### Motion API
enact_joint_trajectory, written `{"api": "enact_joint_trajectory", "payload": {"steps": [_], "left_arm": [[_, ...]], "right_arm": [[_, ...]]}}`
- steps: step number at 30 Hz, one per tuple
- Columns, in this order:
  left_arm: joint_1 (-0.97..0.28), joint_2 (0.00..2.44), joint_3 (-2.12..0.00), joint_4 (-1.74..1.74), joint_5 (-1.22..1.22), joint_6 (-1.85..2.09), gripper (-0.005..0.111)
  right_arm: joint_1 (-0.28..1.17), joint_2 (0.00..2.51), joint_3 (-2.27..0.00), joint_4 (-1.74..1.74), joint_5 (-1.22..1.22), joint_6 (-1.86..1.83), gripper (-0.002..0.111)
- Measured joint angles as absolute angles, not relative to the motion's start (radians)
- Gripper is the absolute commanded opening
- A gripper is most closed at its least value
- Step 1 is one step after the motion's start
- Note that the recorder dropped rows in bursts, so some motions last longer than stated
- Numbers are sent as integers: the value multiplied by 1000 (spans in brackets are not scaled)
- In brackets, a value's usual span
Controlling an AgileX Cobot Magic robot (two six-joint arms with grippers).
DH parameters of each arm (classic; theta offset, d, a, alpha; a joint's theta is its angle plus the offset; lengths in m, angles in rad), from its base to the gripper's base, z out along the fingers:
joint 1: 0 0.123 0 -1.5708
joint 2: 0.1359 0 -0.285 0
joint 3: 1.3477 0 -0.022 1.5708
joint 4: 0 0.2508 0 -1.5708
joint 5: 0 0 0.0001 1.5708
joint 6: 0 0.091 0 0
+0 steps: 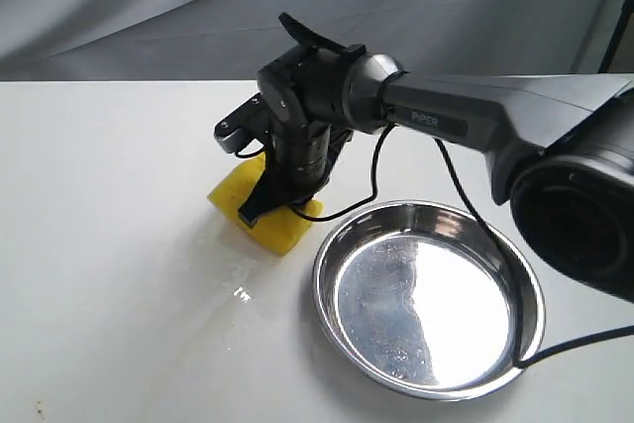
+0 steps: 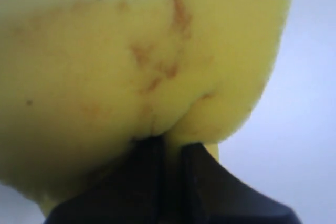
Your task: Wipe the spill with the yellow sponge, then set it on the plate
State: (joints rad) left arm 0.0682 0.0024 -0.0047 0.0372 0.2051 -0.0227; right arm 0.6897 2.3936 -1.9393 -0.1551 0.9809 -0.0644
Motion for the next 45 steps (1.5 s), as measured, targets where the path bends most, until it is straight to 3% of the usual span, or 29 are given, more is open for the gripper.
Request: {"api": "enact_joint_trajectory", "payload": {"steps": [8, 19, 26, 34, 45], "left_arm": [[68, 2, -5, 37, 205, -23, 0], [68, 2, -5, 37, 205, -23, 0], [68, 2, -5, 37, 205, -23, 0], [68, 2, -5, 37, 205, -23, 0], [68, 2, -5, 37, 205, -23, 0]], "right_arm": [[741, 2394, -1946, -17, 1034, -310, 0], [1066, 2392, -1949, 95, 1098, -382, 0], [1194, 2390, -1949, 97, 1117, -385, 0], [1139, 2390, -1949, 90, 1132, -339, 0], [833, 2390, -1949, -33, 1159, -200, 0]]}}
